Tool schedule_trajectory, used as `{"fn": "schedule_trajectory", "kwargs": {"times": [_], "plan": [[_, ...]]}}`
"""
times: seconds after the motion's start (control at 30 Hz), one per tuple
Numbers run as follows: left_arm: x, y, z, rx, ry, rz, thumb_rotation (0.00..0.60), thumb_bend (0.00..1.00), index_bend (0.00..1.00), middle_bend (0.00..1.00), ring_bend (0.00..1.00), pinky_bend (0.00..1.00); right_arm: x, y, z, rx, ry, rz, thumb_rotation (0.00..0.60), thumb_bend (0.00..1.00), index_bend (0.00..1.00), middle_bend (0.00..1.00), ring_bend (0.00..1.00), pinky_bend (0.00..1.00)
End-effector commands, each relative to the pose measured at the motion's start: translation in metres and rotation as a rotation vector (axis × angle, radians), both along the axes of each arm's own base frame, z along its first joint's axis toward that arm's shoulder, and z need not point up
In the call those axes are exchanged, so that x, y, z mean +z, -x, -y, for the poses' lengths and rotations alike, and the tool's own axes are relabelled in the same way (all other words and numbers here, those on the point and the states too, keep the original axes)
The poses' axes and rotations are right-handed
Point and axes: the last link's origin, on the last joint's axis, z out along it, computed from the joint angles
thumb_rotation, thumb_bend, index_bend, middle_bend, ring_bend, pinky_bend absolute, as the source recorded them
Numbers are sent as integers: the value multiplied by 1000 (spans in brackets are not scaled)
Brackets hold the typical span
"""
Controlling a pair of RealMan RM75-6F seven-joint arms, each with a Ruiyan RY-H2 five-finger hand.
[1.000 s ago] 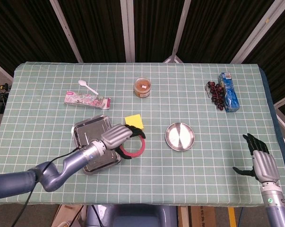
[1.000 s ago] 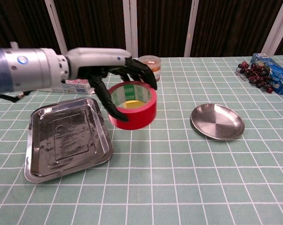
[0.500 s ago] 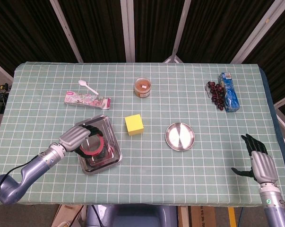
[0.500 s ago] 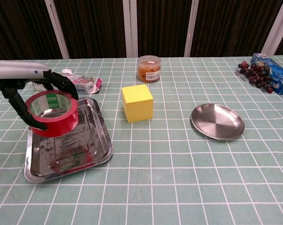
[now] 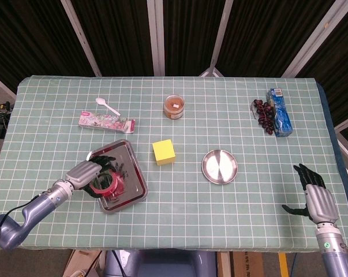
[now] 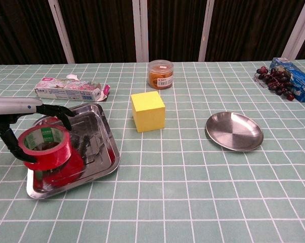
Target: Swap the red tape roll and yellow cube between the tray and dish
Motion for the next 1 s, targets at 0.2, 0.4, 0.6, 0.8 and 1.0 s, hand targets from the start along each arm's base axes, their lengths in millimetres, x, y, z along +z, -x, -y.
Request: {"fn": "schedule_trajectory", "kwargs": {"times": [0.2,0.4,0.6,0.8,1.0], "plan": [[43,-32,3,-116,-221,321,600,39,199,0,0,0,-1,-3,0,19,-2,1,600,0,78,0,0,40],[91,-15,37,-169,-379,211,600,39,199,0,0,0,-3,-8,-2,48,-3,0,600,0,80,0,0,23],[119,20,89,-36,-495,-5,600,39,193,0,0,0,-20,-40,17,165,-77,19,600,0,84,0,0,18],[136,47,114,80,-670,26,600,39,191,0,0,0,-44,-106,68,337,-162,53,600,0,84,0,0,18],[134,64,116,126,-691,-7,600,39,191,0,0,0,-81,-169,107,440,-338,90,600,0,84,0,0,13]]}}
